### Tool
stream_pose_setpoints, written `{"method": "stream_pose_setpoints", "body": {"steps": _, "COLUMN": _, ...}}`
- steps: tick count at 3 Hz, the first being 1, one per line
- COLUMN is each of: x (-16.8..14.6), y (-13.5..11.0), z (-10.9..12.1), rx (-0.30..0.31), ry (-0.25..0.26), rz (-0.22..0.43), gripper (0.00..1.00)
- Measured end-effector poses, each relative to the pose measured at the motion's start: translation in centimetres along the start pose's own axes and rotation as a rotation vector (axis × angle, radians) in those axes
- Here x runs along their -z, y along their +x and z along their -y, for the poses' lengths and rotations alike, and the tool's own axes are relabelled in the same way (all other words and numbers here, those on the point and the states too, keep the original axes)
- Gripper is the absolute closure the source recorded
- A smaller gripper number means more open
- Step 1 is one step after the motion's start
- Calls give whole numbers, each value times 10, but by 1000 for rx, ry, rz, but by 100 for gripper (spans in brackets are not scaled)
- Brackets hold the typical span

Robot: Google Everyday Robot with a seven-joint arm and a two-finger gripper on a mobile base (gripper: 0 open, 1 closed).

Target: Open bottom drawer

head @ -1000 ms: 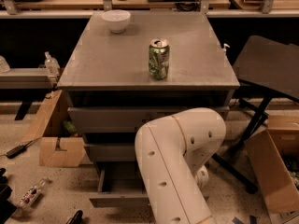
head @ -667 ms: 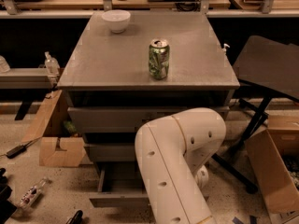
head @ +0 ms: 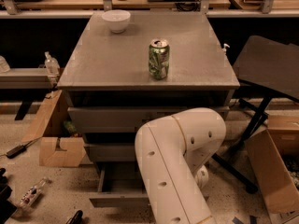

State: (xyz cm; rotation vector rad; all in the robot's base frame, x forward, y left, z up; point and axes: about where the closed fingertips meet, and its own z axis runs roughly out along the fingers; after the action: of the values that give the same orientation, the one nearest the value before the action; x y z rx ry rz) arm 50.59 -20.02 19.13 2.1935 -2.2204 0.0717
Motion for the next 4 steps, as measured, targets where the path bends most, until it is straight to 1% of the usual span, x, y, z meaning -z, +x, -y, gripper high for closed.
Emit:
{"method": "stream_pose_setpoints", "body": {"steps": 2, "x": 0, "y": 0, "z": 0, "rx": 0, "ry": 0, "rz": 0, "gripper": 39}}
{"method": "stream_pose_setpoints", "body": {"steps": 3, "x": 23, "y": 6, "z": 17, "rx": 7, "ry": 52, "rz": 2, "gripper": 15}}
{"method": "stream_pose_setpoints", "body": {"steps": 4, "x": 53, "y": 12, "z": 35, "rx": 28, "ry": 110, "rz": -12, "gripper": 12}}
